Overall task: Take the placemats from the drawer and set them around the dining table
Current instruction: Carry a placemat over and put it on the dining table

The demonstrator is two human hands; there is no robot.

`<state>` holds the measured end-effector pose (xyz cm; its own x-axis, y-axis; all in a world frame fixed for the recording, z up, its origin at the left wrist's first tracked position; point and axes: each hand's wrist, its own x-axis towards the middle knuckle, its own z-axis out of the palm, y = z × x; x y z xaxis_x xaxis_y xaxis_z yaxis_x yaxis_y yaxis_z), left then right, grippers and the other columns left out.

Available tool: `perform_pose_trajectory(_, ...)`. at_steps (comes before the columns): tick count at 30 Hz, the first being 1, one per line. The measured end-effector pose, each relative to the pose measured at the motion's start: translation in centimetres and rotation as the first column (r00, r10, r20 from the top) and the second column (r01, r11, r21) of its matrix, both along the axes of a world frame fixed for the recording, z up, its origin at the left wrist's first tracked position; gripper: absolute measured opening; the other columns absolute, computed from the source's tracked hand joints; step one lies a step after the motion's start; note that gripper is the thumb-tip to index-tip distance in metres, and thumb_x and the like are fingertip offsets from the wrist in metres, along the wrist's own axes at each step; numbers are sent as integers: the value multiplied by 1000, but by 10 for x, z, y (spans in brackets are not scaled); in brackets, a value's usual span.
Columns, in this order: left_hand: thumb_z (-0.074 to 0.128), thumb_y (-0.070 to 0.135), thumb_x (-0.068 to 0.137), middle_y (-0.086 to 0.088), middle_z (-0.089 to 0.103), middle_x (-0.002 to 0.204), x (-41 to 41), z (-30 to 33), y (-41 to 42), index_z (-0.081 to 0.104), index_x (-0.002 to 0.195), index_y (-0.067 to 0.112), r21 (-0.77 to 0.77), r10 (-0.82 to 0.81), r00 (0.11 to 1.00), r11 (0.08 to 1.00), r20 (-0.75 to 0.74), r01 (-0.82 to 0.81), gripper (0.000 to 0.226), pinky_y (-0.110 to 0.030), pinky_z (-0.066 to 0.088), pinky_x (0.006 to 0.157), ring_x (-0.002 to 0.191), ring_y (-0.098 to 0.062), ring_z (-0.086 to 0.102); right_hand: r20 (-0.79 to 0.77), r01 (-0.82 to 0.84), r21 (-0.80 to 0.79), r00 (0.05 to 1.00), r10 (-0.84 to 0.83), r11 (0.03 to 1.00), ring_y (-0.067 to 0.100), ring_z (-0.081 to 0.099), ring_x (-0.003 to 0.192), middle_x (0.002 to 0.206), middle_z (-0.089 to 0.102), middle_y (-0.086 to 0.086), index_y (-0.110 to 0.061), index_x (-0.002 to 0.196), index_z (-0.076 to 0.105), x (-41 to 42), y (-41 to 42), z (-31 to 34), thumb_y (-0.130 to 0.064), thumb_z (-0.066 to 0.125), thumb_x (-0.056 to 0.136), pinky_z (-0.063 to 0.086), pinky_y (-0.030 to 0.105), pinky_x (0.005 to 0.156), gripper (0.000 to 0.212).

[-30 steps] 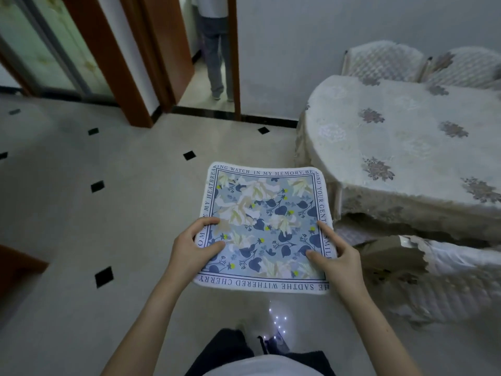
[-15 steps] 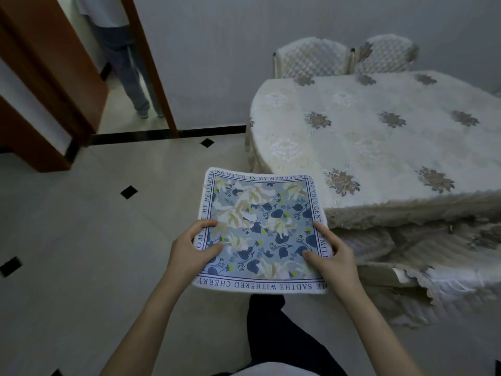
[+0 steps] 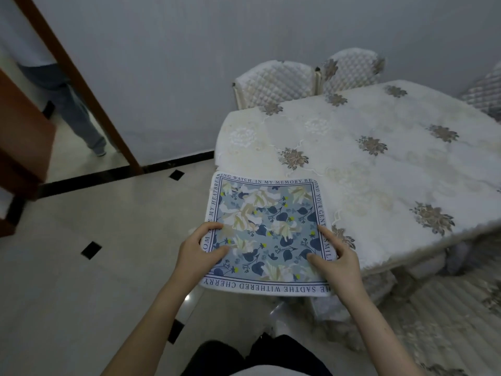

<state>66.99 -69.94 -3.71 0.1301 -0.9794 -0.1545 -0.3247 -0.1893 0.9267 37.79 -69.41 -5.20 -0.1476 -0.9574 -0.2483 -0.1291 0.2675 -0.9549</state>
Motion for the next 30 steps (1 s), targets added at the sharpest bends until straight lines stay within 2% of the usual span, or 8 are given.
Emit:
perform_pose_trajectory(7,78,10,74,11,69,98,2,-17,-95,64,99,34,69,-166,986,984,0,166,37,-30,59,69,79,-7,68,-24,185,39,983,-184,982,6,62,109,126,63,-7,-30,127,60,9,-43,-10,4,74,76,56,33,90,64)
perform_pose_trajectory(12,76,4,75,11,68,97,11,-26,-176,64,102,25,68,-346,938,936,-25,347,36,-13,52,64,78,4,65,-58,379,34,924,-377,925,-18,60,88,109,61,-21,-22,128,60,38,-72,-17,8,72,76,50,6,69,61)
perform_pose_trajectory(14,75,4,75,16,65,99,18,-28,-212,64,103,23,59,-441,897,896,-4,440,35,-8,49,64,80,11,61,-91,466,39,883,-461,884,-21,57,89,106,59,-24,-20,128,61,56,-85,-20,9,72,75,50,6,73,61)
perform_pose_trajectory(18,75,9,77,21,60,109,34,-33,-285,63,102,29,59,-620,782,784,55,618,34,-14,52,68,79,12,60,-55,599,56,800,-597,798,-5,62,100,119,63,-10,-31,125,59,99,-109,-27,6,72,76,57,30,85,63)
perform_pose_trajectory(22,75,15,79,20,58,112,43,-50,-343,60,101,35,88,-728,668,684,156,725,34,-24,53,69,73,5,62,-24,674,72,738,-674,735,-26,52,84,121,58,-4,-17,133,56,131,-138,-41,10,68,80,52,8,60,61)
perform_pose_trajectory(24,73,16,81,17,57,115,44,-63,-363,59,106,32,112,-770,613,634,178,765,33,-28,54,68,72,-5,64,-36,704,79,710,-704,706,-26,54,84,123,58,-4,-15,134,55,141,-152,-51,9,69,79,47,3,63,61)
perform_pose_trajectory(26,71,15,84,13,56,118,45,-76,-377,57,110,28,118,-801,571,593,178,796,32,-23,53,70,81,0,61,-40,739,115,671,-740,664,-18,59,89,125,60,-4,-16,134,56,152,-160,-61,8,70,78,50,7,70,62)
perform_pose_trajectory(30,69,13,85,6,57,116,47,-100,-397,53,111,25,119,-833,524,547,179,829,33,-8,44,60,82,-4,61,-44,795,197,592,-805,574,15,65,106,126,64,2,-22,134,55,179,-170,-89,1,73,75,56,38,88,65)
